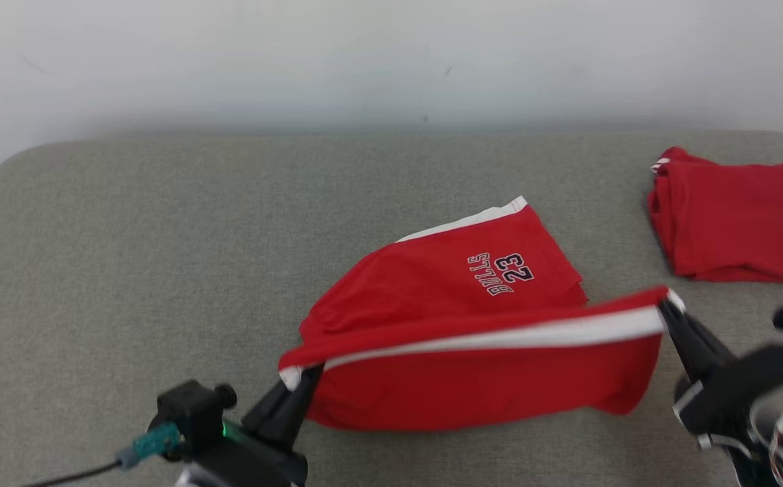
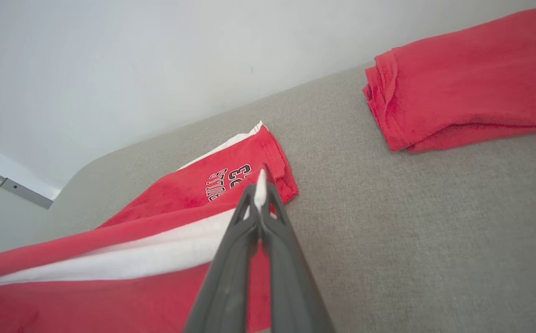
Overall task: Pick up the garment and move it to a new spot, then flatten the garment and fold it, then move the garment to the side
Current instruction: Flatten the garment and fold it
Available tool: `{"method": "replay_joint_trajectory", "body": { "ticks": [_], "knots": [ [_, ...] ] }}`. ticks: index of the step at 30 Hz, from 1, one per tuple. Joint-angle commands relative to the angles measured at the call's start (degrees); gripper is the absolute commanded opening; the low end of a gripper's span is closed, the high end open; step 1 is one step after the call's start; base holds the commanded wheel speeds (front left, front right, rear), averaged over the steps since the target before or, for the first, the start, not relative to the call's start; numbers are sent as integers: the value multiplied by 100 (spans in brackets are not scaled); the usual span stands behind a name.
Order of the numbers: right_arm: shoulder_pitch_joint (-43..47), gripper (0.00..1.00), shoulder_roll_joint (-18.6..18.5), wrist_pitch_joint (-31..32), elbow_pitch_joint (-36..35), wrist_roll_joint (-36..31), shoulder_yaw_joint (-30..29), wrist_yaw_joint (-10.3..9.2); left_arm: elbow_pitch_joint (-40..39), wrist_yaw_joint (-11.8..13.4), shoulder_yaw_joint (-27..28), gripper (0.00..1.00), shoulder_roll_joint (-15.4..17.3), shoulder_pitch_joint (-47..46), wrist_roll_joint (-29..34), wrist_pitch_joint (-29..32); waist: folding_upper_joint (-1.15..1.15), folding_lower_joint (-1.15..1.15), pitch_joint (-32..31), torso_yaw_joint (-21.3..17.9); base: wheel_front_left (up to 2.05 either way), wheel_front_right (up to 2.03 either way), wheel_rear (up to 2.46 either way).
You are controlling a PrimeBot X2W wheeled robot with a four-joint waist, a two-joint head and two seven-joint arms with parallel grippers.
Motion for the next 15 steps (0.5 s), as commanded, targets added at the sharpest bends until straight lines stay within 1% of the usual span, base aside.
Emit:
{"method": "replay_joint_trajectory", "body": {
  "ticks": [1, 4, 7, 11, 15],
  "knots": [
    [-509, 0, -95, -78, 315, -66, 134, -11, 171, -42, 103, 0, -85, -233, 41, -18, -1, -1, 235, 198, 0, 0, 0],
    [-1389, 0, -280, -144, 1050, -198, 472, -11, 555, -66, 183, 0, -278, -654, 23, -18, -1, -1, 414, 292, 0, 0, 0],
    [-2290, 0, -366, -266, 1890, -353, 743, -11, 983, -88, 193, 0, -429, -1072, 40, -18, -1, -1, 622, 371, 0, 0, 0],
    [-3355, 0, -431, -624, 3034, -630, 1020, -11, 1444, -79, 116, 0, -711, -1614, -69, -18, -1, -1, 927, 504, 0, 0, 0],
    [-4290, 0, -431, -1040, 4049, -915, 1296, -11, 1862, -78, -75, 0, -918, -2051, -123, -18, -1, -1, 1236, 619, 0, 0, 0]
  ]
}}
